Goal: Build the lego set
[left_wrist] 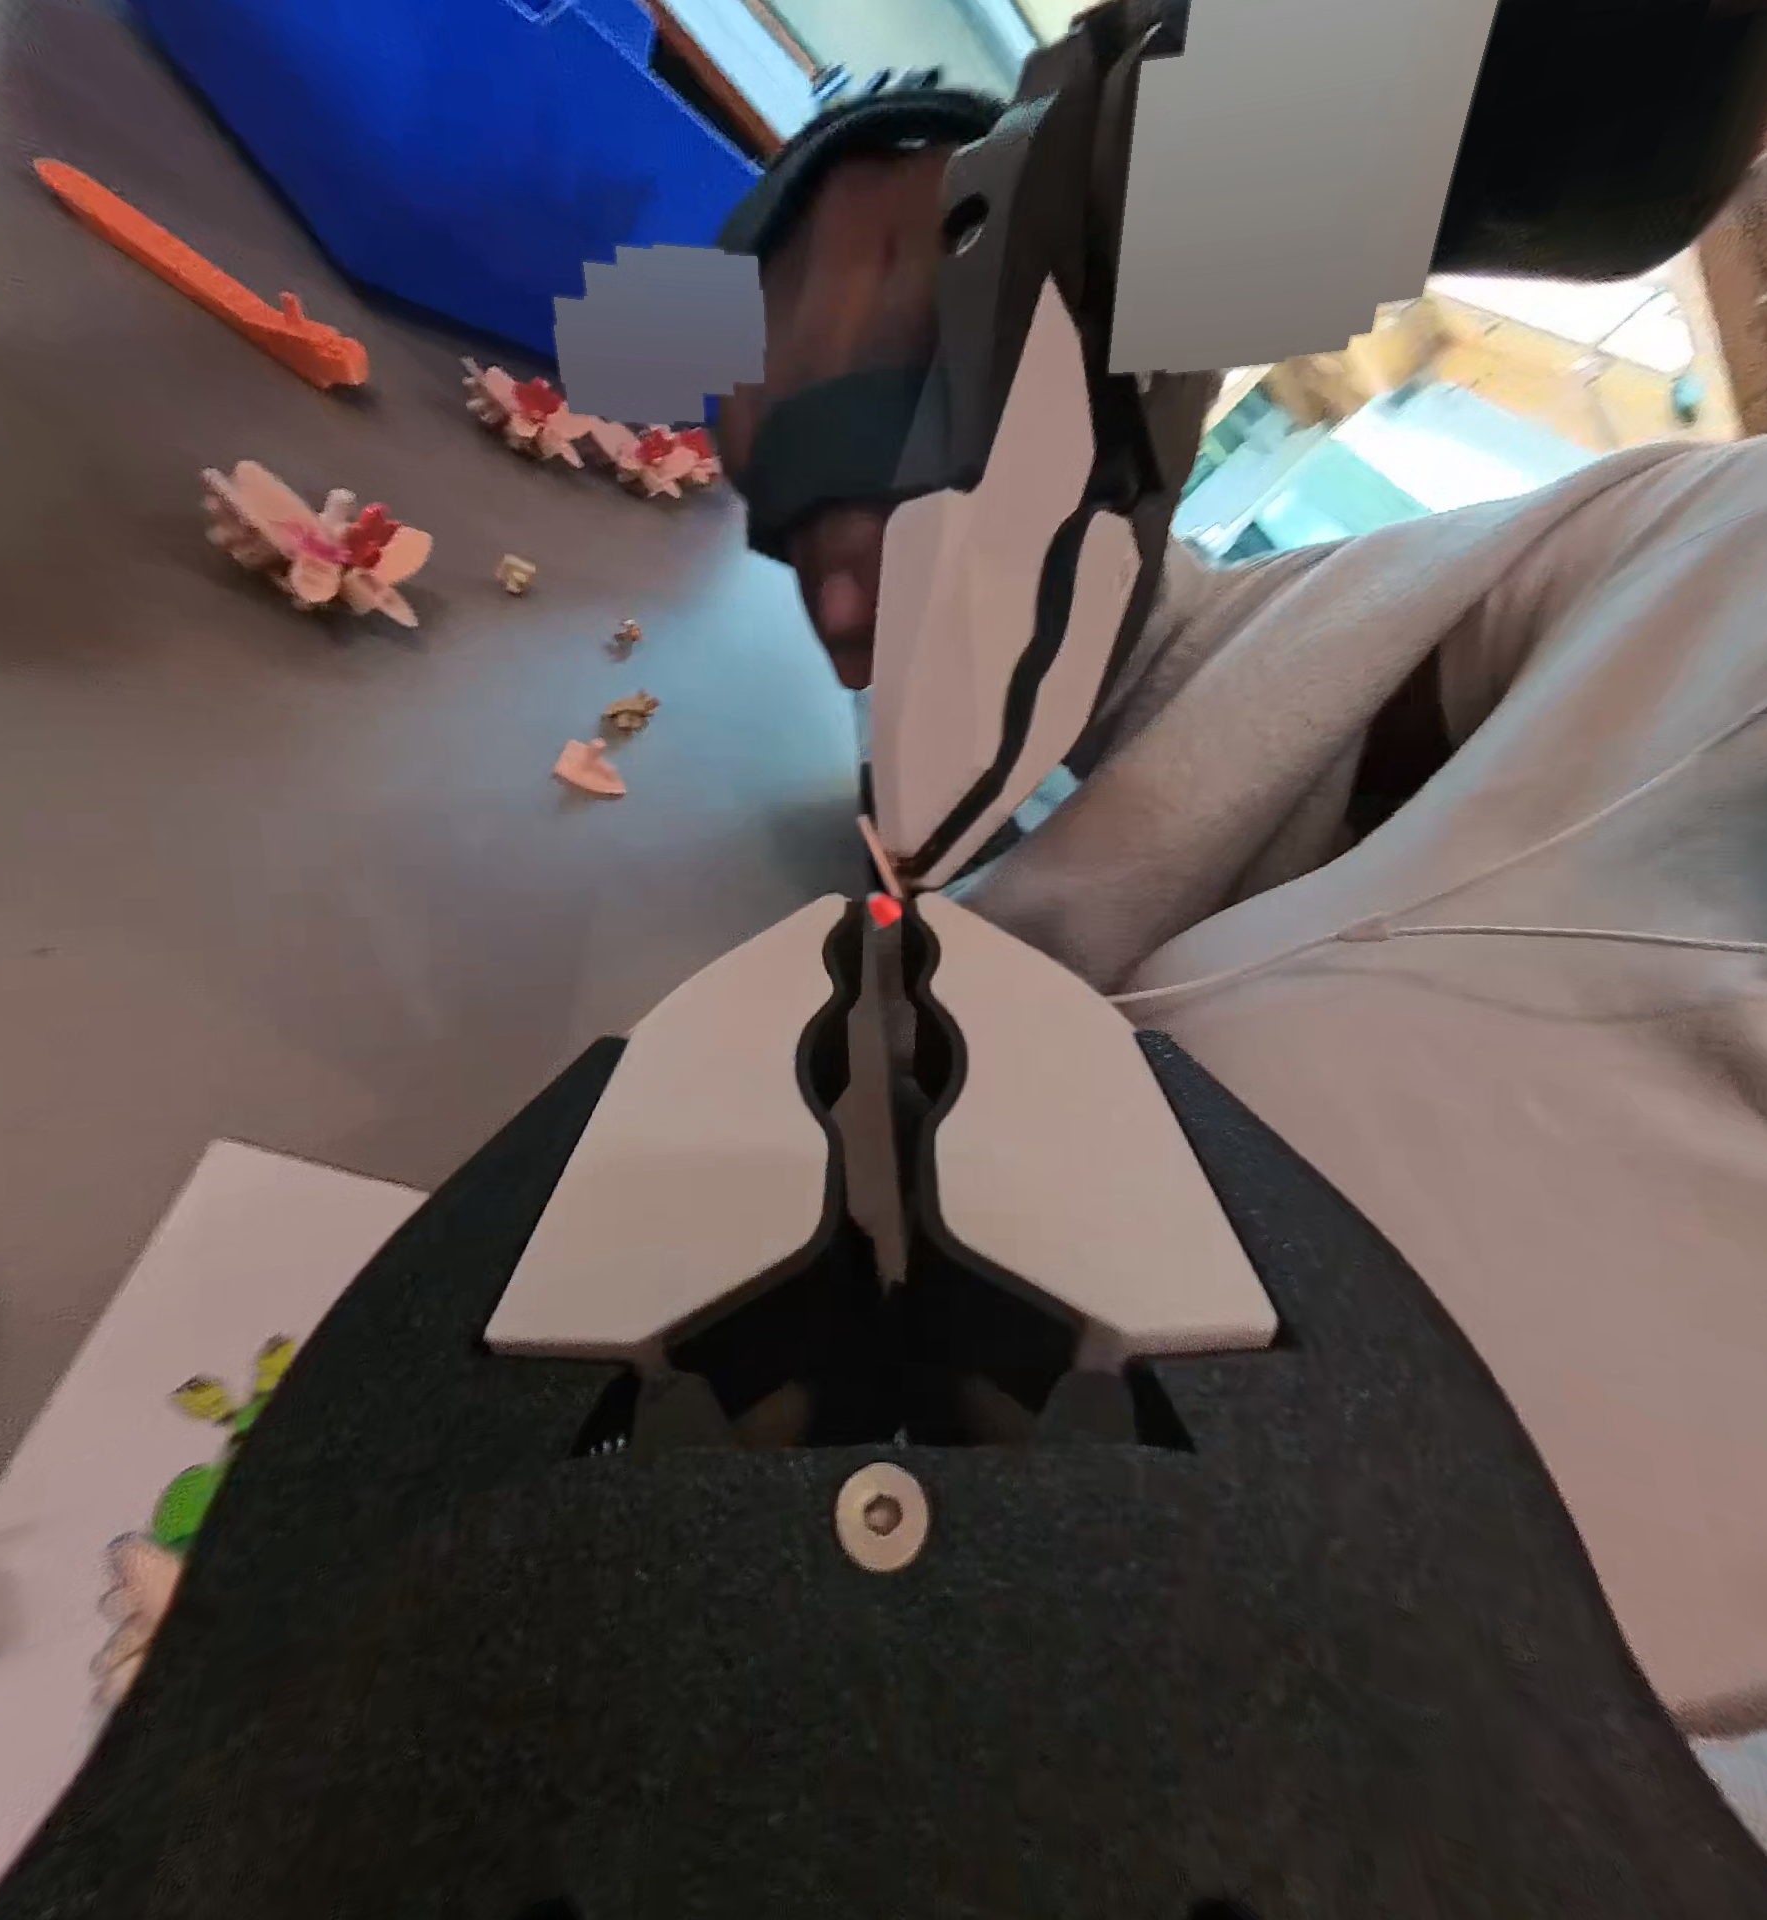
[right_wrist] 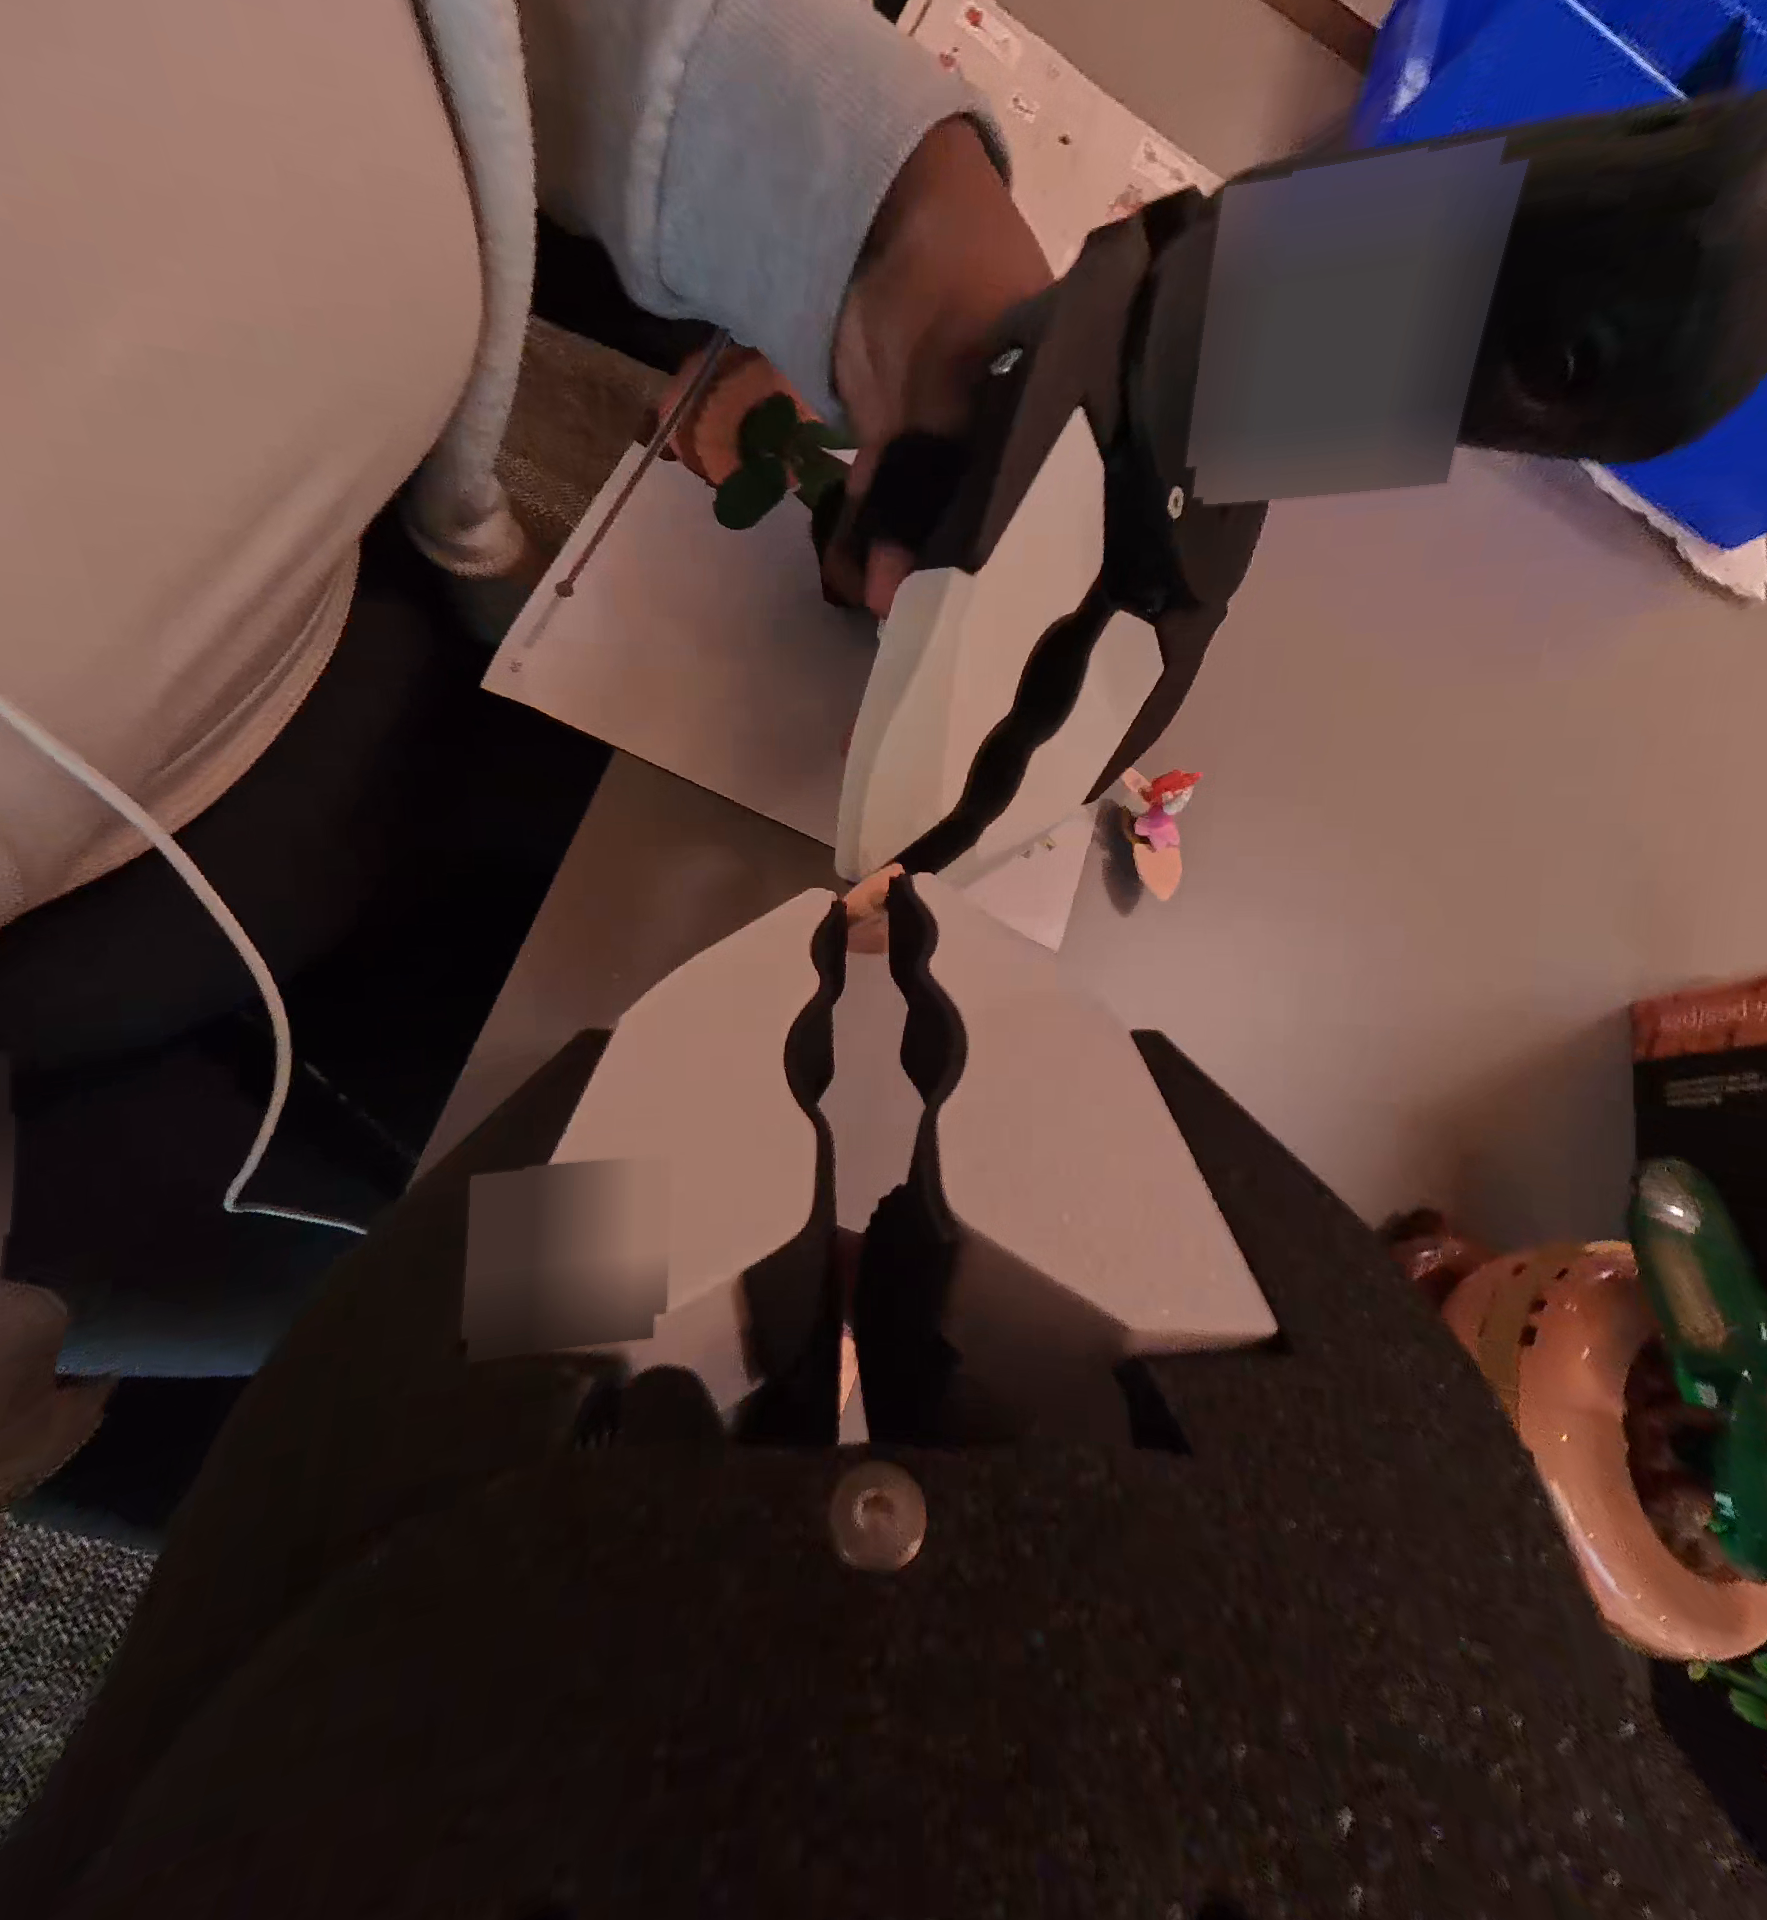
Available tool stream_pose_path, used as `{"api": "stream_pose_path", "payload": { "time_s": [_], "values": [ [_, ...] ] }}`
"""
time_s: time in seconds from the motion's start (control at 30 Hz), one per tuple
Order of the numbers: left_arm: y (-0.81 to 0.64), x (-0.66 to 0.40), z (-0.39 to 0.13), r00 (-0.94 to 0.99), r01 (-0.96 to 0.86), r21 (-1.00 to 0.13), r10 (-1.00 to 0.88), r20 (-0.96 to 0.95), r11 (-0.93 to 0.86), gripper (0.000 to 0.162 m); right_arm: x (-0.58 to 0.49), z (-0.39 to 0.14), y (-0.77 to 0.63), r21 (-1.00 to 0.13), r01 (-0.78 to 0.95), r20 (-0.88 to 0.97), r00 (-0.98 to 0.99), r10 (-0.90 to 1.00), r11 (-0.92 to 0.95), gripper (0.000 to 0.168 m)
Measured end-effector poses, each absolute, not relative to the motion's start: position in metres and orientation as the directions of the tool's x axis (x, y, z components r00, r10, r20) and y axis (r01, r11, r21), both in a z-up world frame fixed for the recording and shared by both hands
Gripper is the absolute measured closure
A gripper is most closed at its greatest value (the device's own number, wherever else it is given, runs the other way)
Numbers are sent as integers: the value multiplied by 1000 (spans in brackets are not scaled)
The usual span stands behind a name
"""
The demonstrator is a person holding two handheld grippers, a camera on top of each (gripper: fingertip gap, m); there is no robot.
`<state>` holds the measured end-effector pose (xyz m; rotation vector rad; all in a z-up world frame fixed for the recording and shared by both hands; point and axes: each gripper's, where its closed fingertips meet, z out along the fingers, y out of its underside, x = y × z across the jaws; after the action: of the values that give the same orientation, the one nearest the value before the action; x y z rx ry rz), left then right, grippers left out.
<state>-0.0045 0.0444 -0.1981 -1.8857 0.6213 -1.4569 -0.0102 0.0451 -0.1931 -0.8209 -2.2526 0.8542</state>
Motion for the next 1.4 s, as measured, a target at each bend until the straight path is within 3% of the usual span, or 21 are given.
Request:
{"api": "stream_pose_path", "payload": {
  "time_s": [0.13,0.33,0.43,0.53,0.67,1.03,1.4],
  "values": [
    [36,0,-190,161,62,-704,-690,706,-707,152,-10,-194,40,-702,319,313,-665,678,637,161],
    [40,-1,-188,171,121,-712,-692,702,-692,161,-12,-188,38,-701,301,339,-658,673,647,161],
    [54,-13,-173,170,298,-687,-671,722,-663,162,-20,-170,52,-768,294,388,-492,779,569,152],
    [64,-26,-157,155,473,-632,-649,745,-614,162,-25,-151,61,-888,232,342,-247,907,398,152],
    [63,-21,-152,116,520,-586,-628,769,-621,162,-27,-147,67,-913,170,371,-29,928,371,157],
    [58,-14,-154,145,486,-608,-628,764,-628,162,-23,-151,59,-869,211,438,-92,894,447,164],
    [47,-12,-152,182,367,-702,-694,697,-610,153,-16,-155,51,-918,201,286,-261,922,342,167]
  ]
}}
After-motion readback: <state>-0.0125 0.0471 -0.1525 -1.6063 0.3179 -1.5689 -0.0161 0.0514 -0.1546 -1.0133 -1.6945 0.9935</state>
